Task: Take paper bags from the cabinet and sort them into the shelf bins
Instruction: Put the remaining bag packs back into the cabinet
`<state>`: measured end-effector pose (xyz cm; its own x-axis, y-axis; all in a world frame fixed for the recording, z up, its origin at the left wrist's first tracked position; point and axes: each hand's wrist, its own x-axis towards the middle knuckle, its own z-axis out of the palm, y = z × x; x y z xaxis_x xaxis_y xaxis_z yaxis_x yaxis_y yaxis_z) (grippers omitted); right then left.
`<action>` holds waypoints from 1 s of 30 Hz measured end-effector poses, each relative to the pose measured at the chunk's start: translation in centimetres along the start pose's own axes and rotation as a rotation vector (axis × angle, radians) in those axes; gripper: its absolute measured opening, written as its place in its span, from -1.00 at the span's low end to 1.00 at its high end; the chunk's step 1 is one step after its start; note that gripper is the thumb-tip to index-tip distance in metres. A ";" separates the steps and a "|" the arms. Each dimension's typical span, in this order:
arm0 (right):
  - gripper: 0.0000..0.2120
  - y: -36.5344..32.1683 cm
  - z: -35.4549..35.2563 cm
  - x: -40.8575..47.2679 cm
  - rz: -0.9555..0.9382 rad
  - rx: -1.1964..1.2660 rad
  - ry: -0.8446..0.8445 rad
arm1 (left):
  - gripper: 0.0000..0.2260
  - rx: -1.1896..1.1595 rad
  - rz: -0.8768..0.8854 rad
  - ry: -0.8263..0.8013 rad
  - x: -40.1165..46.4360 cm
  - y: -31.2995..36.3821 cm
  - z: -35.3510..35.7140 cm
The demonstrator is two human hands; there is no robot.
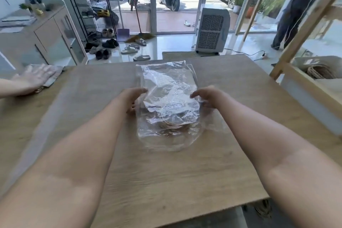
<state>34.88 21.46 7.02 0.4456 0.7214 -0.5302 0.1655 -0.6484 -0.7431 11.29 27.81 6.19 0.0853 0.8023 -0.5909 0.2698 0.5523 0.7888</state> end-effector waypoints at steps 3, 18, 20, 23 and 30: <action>-0.74 0.8 -0.2 -1.7 0.066 -0.052 -0.031 | -0.54 0.069 -0.051 -0.016 -1.4 -0.8 -0.2; -0.57 15.8 -9.3 -22.5 0.043 0.144 -0.021 | -0.87 0.259 0.008 -0.191 -21.0 -10.3 6.0; -0.71 18.8 -11.0 -26.2 0.095 0.143 -0.056 | -0.77 0.356 0.000 -0.190 -24.0 -12.4 7.4; -0.87 23.6 -14.0 -30.7 0.182 0.129 -0.043 | -0.85 0.384 -0.030 -0.286 -27.6 -15.2 10.5; -0.51 32.5 -20.0 -38.2 0.337 0.070 0.172 | -0.75 0.342 -0.131 -0.481 -33.6 -20.2 17.2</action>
<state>40.81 -32.02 11.25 0.6071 0.4152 -0.6776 -0.0732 -0.8198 -0.5680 19.45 -14.21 7.21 0.4335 0.4957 -0.7525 0.5934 0.4715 0.6524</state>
